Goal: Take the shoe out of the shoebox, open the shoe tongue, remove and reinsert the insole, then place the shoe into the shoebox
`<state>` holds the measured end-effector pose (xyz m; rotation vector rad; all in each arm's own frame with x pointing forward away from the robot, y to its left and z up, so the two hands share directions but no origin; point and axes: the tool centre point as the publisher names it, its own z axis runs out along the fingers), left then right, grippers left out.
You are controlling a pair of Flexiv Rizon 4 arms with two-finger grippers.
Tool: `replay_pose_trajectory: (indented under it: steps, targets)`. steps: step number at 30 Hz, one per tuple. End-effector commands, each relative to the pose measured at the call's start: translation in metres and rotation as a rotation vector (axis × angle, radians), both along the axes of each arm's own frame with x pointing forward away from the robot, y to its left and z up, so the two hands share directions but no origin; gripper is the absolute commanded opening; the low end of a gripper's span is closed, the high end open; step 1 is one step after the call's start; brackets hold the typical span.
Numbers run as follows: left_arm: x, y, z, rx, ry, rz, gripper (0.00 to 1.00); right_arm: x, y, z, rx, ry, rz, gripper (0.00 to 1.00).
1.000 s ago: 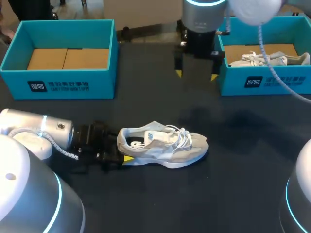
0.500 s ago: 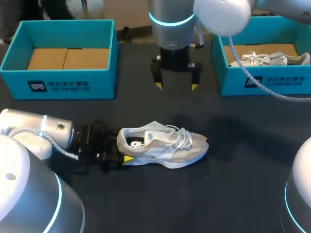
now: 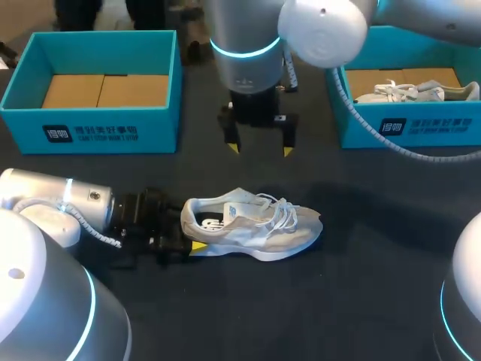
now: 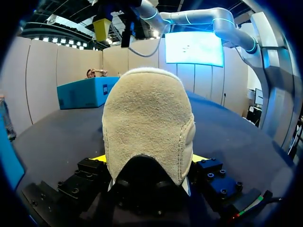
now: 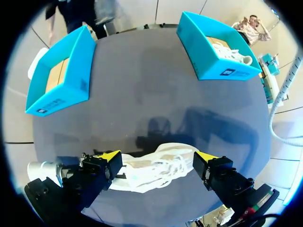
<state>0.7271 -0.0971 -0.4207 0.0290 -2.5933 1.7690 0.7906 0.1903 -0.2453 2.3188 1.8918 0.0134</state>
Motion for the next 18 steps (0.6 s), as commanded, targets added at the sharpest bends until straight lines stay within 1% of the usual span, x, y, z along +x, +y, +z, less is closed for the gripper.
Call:
replay_pose_trajectory:
  steps: [1, 6, 7, 11, 13, 18]
  targets:
    - [0.002, -0.001, -0.004, 0.003, 0.000, -0.002, 0.00, 0.000, 0.002, -0.001, -0.002, 0.000, -0.002, 1.00]
    - [0.002, -0.001, -0.004, 0.003, 0.000, -0.002, 0.00, 0.000, 0.002, -0.001, -0.002, 0.000, -0.002, 1.00]
    - [0.002, -0.001, -0.004, 0.003, 0.000, -0.002, 0.00, 0.001, 0.004, -0.004, 0.005, 0.012, 0.005, 1.00]
    - [0.002, -0.001, -0.004, 0.003, 0.000, -0.002, 0.00, -0.002, 0.012, -0.010, 0.022, -0.007, -0.027, 1.00]
    - [0.002, -0.001, -0.004, 0.003, 0.000, -0.002, 0.00, -0.003, 0.014, -0.012, 0.028, 0.003, -0.034, 1.00]
    - [0.002, -0.001, -0.004, 0.003, 0.000, -0.002, 0.00, -0.008, 0.022, -0.014, 0.036, -0.007, -0.070, 1.00]
